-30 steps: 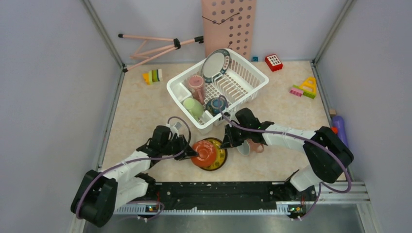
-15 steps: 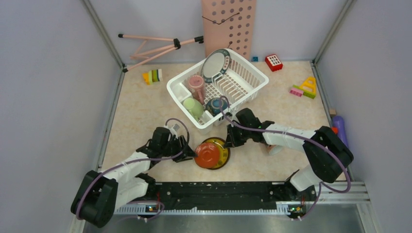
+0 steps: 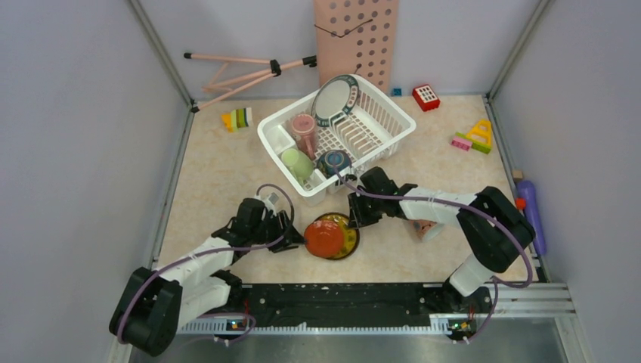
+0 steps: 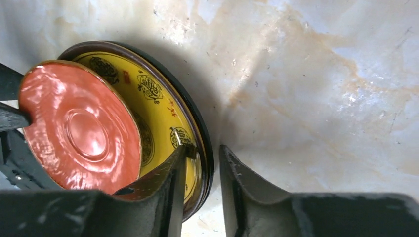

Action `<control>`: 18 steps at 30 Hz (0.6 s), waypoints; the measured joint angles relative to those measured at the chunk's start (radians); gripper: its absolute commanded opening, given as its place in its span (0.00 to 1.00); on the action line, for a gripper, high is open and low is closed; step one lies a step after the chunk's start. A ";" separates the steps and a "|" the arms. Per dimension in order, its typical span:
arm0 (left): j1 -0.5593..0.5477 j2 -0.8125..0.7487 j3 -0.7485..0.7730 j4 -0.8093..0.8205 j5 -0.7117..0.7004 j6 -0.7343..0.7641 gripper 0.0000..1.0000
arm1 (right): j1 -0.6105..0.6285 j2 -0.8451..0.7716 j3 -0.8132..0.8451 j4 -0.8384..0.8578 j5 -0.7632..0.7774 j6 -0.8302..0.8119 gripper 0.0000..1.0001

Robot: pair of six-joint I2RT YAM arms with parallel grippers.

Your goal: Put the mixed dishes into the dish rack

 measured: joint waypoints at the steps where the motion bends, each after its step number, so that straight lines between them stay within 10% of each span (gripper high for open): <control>1: -0.001 -0.003 0.000 0.005 0.000 0.000 0.47 | 0.000 0.005 0.000 -0.001 0.008 -0.001 0.37; 6: -0.001 -0.006 0.000 0.002 -0.005 0.003 0.47 | 0.000 0.005 0.001 0.016 0.023 -0.003 0.42; 18: 0.000 -0.021 -0.007 0.037 0.007 -0.032 0.49 | 0.000 -0.027 -0.010 -0.004 0.059 0.006 0.00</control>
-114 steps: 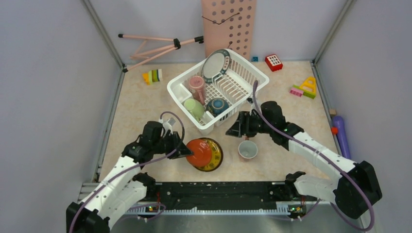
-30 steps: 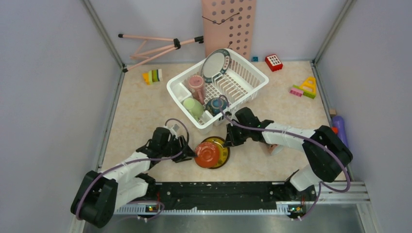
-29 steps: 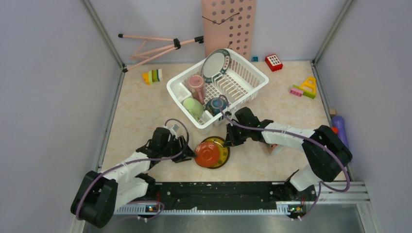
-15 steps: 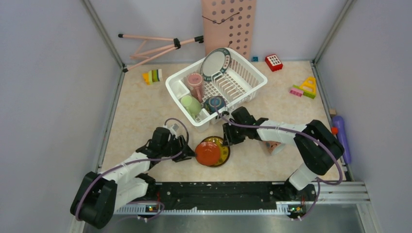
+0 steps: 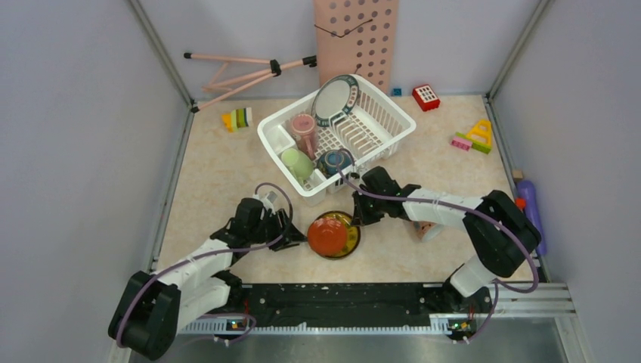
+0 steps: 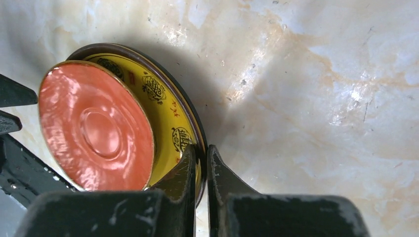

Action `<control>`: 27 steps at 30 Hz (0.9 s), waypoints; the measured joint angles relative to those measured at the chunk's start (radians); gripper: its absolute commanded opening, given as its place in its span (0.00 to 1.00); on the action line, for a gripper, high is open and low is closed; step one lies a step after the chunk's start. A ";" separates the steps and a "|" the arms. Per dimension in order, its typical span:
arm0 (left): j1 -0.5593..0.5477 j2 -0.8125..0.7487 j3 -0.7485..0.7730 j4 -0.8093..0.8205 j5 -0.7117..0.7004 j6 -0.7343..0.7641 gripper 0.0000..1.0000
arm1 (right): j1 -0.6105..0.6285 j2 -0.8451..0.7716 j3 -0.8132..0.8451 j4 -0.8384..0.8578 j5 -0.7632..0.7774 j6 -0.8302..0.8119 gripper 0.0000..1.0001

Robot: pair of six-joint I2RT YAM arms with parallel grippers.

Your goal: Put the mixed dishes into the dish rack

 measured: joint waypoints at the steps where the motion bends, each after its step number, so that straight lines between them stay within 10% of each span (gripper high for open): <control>1: 0.000 -0.009 -0.002 0.004 0.002 -0.005 0.50 | 0.000 -0.005 -0.002 -0.003 0.001 0.000 0.00; 9: -0.008 -0.014 -0.003 0.043 0.007 -0.034 0.48 | 0.008 -0.084 -0.005 -0.037 0.015 0.008 0.00; 15: -0.013 0.051 -0.003 0.056 0.004 -0.049 0.00 | 0.025 -0.119 -0.013 -0.044 0.037 0.023 0.00; 24: -0.013 0.043 0.004 -0.005 -0.027 -0.027 0.02 | 0.031 -0.123 -0.012 -0.098 0.137 0.022 0.00; 27: -0.013 0.023 0.007 -0.019 -0.035 -0.022 0.31 | 0.031 -0.130 -0.012 -0.103 0.133 0.022 0.00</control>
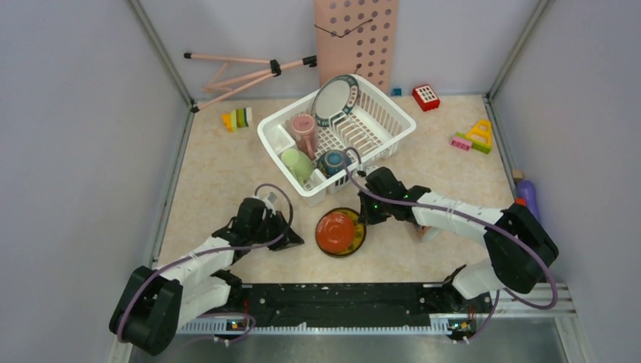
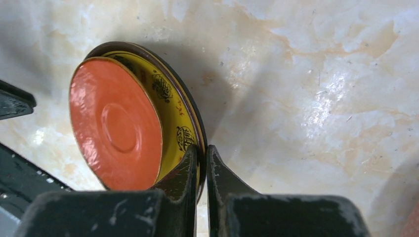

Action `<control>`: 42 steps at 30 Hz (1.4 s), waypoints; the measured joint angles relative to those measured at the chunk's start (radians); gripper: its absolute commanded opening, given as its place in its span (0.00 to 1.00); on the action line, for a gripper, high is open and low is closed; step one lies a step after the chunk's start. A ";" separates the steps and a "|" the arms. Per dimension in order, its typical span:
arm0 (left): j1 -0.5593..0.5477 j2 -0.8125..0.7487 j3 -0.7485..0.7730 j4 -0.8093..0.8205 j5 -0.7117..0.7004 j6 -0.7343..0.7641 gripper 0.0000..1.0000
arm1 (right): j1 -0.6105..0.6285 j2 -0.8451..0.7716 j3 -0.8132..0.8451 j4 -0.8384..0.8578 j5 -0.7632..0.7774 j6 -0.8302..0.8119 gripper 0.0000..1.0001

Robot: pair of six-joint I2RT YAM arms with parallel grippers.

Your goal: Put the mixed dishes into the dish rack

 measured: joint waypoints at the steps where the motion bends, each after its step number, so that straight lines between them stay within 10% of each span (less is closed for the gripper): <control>1: 0.000 -0.002 0.000 0.007 0.002 -0.001 0.41 | 0.000 -0.006 0.000 -0.001 -0.006 0.001 0.00; 5: 0.000 -0.002 -0.025 0.106 0.034 -0.032 0.65 | 0.002 -0.076 0.000 -0.016 -0.030 0.009 0.00; 12: -0.002 -0.006 -0.106 0.280 0.088 -0.077 0.77 | 0.006 -0.163 0.045 -0.113 -0.053 0.030 0.00; 29: -0.011 0.021 -0.171 0.543 0.126 -0.132 0.79 | 0.148 -0.103 0.127 -0.154 0.107 0.098 0.00; 32: -0.016 0.058 -0.171 0.564 0.126 -0.135 0.70 | 0.170 -0.103 0.135 -0.147 0.132 0.108 0.00; 37: -0.018 0.128 -0.169 0.580 0.127 -0.142 0.03 | 0.197 -0.101 0.172 -0.168 0.191 0.104 0.00; 42: -0.020 0.168 -0.161 0.601 0.154 -0.138 0.00 | 0.191 -0.087 0.177 -0.249 0.322 0.079 0.00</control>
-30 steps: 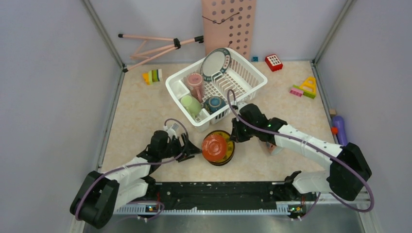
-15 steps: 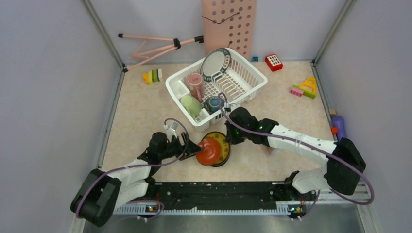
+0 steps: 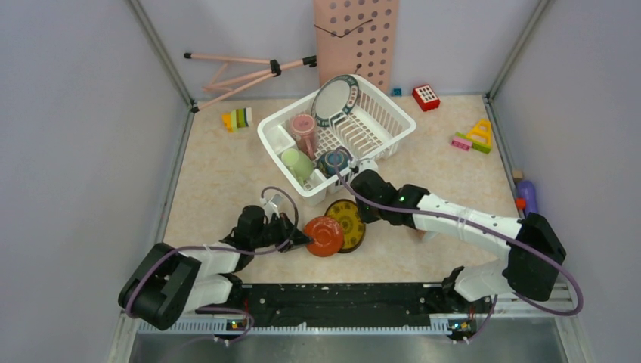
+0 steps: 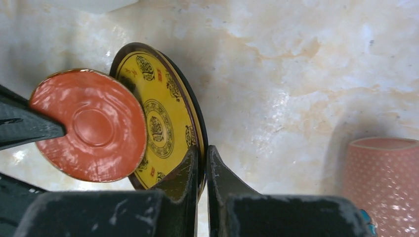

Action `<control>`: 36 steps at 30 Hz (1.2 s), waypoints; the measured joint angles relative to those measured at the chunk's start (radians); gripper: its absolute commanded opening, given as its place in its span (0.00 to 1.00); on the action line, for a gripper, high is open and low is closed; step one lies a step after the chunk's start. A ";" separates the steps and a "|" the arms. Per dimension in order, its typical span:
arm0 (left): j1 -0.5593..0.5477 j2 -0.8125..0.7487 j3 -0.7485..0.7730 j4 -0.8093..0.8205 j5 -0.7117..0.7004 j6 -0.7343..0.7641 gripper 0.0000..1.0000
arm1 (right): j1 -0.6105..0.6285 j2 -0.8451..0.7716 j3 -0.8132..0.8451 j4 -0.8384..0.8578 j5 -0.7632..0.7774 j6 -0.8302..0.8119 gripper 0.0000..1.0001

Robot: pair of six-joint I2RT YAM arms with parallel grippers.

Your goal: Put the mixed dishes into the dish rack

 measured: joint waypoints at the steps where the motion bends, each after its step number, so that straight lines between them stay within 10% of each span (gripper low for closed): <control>1: 0.000 0.002 0.000 -0.006 -0.003 0.001 0.00 | 0.003 0.002 0.001 -0.005 0.017 -0.003 0.00; 14: 0.000 -0.219 0.107 -0.480 -0.164 0.108 0.00 | -0.026 0.002 -0.048 0.009 0.088 -0.026 0.00; 20: 0.001 -0.290 0.186 -0.716 -0.322 0.139 0.00 | -0.066 0.047 -0.076 0.042 0.091 -0.041 0.23; 23: 0.001 -0.303 0.193 -0.747 -0.338 0.138 0.00 | -0.087 0.087 -0.108 0.051 0.084 -0.053 0.00; 29: 0.001 -0.317 0.199 -0.776 -0.346 0.139 0.00 | -0.106 0.103 -0.153 0.093 0.028 -0.061 0.00; 33: 0.001 -0.320 0.201 -0.784 -0.350 0.139 0.00 | -0.120 0.101 -0.160 0.116 0.008 -0.055 0.40; 36: 0.001 -0.320 0.201 -0.784 -0.349 0.139 0.00 | -0.143 0.090 -0.177 0.126 -0.014 -0.056 0.51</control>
